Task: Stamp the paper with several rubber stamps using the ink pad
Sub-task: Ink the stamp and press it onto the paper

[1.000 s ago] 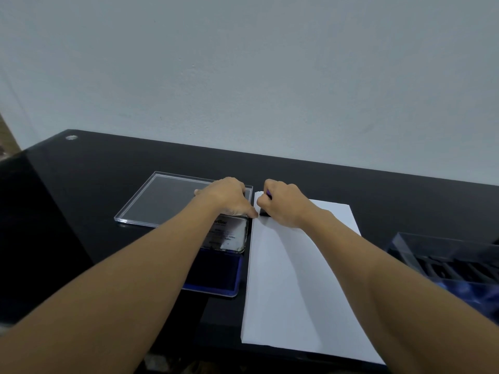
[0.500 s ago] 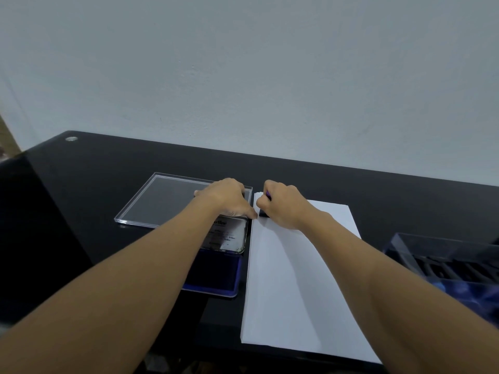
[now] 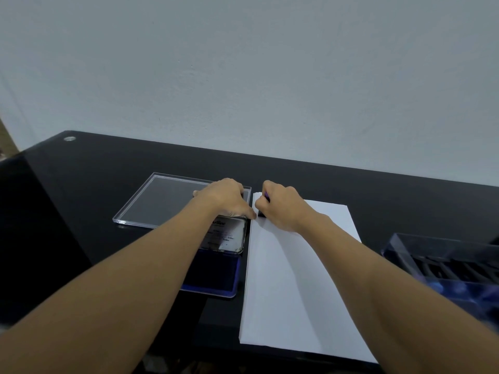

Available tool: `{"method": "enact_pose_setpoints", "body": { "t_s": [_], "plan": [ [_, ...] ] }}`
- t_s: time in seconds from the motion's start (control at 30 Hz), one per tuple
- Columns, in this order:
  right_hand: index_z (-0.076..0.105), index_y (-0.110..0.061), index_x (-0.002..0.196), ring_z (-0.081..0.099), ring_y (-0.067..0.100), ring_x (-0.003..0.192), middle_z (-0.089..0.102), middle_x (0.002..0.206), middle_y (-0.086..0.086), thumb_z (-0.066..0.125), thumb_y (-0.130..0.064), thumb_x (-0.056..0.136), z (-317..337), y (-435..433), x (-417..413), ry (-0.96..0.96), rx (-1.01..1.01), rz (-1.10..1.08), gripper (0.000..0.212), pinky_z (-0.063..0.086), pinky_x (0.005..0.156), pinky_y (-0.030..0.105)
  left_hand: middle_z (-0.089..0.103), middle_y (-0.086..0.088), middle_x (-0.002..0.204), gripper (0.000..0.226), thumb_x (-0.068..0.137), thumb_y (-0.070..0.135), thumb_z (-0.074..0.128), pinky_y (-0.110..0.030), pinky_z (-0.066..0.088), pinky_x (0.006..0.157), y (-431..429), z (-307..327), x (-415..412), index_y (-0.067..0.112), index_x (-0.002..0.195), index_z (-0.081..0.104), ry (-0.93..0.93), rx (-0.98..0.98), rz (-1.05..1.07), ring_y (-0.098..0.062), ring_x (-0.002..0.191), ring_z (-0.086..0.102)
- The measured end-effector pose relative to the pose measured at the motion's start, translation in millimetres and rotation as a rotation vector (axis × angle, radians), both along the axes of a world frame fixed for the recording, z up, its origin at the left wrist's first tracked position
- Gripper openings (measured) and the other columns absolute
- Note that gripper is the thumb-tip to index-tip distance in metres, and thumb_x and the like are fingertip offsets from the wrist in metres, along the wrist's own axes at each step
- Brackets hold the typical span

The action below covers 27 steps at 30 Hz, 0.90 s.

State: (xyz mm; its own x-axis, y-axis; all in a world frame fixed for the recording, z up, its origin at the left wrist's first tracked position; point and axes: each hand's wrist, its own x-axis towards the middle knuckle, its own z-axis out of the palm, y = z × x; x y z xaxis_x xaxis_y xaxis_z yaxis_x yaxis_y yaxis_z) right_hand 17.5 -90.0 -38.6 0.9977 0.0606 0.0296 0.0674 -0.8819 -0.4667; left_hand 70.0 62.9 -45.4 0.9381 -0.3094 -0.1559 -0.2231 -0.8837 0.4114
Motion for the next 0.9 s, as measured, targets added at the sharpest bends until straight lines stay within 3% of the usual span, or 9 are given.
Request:
{"method": "enact_pose_setpoints", "body": {
  "t_s": [0.9],
  "plan": [
    [0.039, -0.015, 0.082, 0.039, 0.021, 0.063, 0.048, 0.074, 0.007, 0.045, -0.023, 0.096, -1.3, 1.1, 0.2, 0.003, 0.008, -0.032, 0.017, 0.029, 0.053, 0.032, 0.061, 0.003, 0.088, 0.049, 0.045, 0.063, 0.073, -0.058, 0.048, 0.093, 0.0, -2.4, -0.6, 0.024, 0.072, 0.058, -0.002, -0.017, 0.014, -0.025, 0.086, 0.06]
  ]
}}
